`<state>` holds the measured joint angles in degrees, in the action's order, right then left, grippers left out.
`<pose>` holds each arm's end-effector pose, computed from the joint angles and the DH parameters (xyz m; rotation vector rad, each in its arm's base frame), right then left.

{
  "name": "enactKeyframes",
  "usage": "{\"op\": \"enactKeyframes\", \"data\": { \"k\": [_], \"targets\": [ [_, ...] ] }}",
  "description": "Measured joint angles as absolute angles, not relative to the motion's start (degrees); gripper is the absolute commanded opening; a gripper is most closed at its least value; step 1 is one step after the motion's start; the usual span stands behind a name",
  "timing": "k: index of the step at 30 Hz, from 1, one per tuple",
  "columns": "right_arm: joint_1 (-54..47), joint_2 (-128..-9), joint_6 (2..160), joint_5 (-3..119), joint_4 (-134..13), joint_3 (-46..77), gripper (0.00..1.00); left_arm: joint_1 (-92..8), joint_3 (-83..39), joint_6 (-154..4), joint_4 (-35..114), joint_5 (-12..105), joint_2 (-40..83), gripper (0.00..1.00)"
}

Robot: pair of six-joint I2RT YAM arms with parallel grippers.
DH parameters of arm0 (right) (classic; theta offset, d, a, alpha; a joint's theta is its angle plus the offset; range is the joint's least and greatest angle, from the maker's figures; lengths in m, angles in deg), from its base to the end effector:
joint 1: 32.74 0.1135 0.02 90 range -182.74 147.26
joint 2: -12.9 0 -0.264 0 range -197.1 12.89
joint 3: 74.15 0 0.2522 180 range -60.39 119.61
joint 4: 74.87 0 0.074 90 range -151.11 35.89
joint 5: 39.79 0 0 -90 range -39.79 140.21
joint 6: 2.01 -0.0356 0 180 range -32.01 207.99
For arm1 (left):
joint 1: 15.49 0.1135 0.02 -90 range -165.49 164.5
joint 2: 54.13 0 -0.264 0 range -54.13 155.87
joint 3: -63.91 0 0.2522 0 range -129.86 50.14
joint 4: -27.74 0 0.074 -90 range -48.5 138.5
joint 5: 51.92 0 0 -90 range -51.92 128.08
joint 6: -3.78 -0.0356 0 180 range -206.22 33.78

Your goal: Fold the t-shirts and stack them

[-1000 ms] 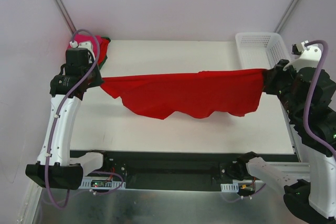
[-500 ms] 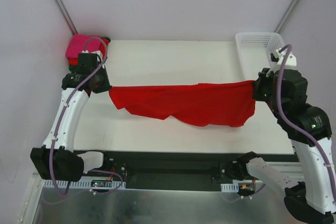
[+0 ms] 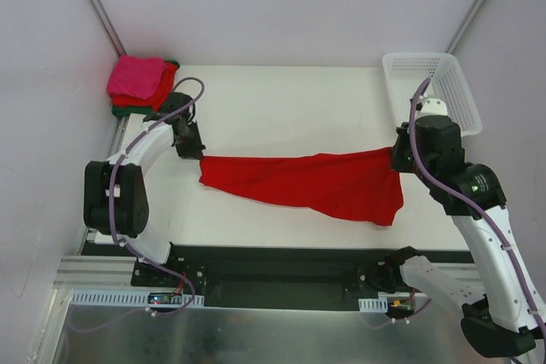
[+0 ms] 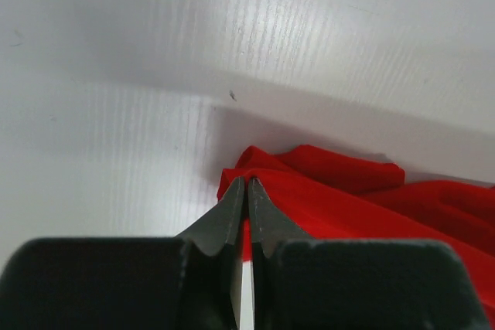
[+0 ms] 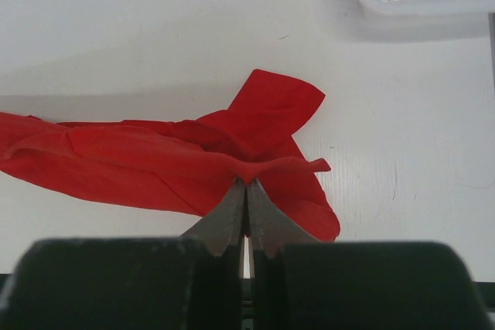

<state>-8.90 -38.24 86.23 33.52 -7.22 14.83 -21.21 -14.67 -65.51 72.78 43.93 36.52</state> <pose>0.1389 0.0502 0.4200 -0.2226 2.0552 -0.0302 0.3270 -0.0364 0.2329 -0.2990 2.5721 -0.3035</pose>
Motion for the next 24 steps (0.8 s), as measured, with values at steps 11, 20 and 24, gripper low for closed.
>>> {"op": "enactKeyframes", "data": {
  "k": [11,20,24],
  "targets": [
    [-8.9,-37.3,86.06,34.42,-7.36,14.65,0.01,-25.28,-19.85,-62.84,67.36,40.74,50.77,0.0],
    [-8.92,-36.23,86.01,34.61,-7.31,12.95,0.02,-25.17,-20.9,-61.97,65.81,37.09,51.15,0.86],
    [-8.92,-36.23,85.93,34.77,-7.36,12.31,0.01,-25.17,-19.37,-61.75,65.86,35.73,47.04,0.85]
  ]
}}
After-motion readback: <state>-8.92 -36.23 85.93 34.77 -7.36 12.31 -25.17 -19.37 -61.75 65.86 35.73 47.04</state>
